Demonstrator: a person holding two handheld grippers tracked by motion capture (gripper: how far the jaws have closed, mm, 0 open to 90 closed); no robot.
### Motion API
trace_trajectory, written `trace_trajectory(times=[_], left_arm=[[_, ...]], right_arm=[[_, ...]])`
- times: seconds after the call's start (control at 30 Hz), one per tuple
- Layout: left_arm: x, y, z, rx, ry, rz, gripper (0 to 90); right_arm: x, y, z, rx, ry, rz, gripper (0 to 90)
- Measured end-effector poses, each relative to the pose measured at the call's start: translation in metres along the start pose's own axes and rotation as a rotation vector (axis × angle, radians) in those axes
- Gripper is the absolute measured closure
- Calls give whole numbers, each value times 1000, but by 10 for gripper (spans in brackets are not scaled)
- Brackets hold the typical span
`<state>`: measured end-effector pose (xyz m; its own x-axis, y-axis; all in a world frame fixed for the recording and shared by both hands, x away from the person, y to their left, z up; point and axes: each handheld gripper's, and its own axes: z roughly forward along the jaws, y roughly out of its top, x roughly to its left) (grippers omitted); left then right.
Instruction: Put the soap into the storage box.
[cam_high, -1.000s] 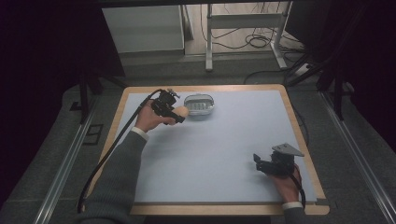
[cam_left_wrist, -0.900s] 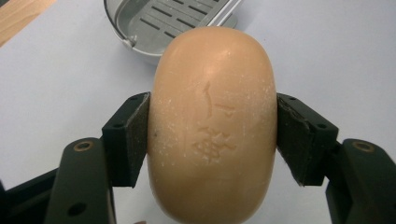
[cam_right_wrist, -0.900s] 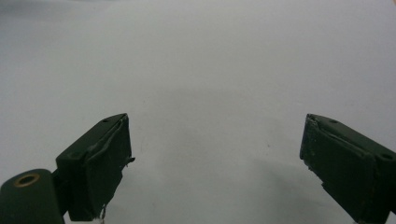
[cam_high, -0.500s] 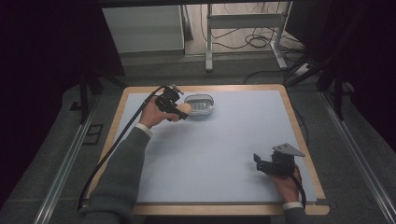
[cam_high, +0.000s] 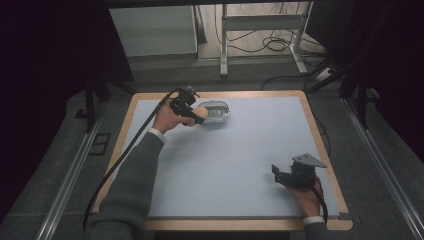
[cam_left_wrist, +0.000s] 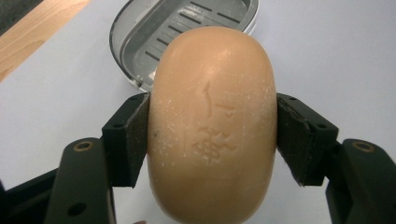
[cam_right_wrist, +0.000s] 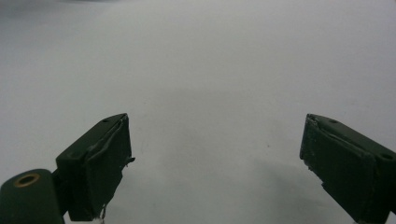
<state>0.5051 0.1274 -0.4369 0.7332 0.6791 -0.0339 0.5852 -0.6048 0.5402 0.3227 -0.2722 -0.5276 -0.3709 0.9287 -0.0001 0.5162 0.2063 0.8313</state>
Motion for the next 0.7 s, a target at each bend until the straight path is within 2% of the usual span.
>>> trace_trajectory(times=[0.17, 0.53, 0.7], left_arm=[[0, 5, 2, 8, 1, 15, 326], [4, 16, 10, 11, 1, 21, 326], [8, 27, 17, 21, -1, 46, 327]], right_arm=[[0, 0, 0, -1, 1, 1, 91], [0, 0, 0, 0, 0, -1, 91], [0, 0, 0, 0, 2, 0, 91]])
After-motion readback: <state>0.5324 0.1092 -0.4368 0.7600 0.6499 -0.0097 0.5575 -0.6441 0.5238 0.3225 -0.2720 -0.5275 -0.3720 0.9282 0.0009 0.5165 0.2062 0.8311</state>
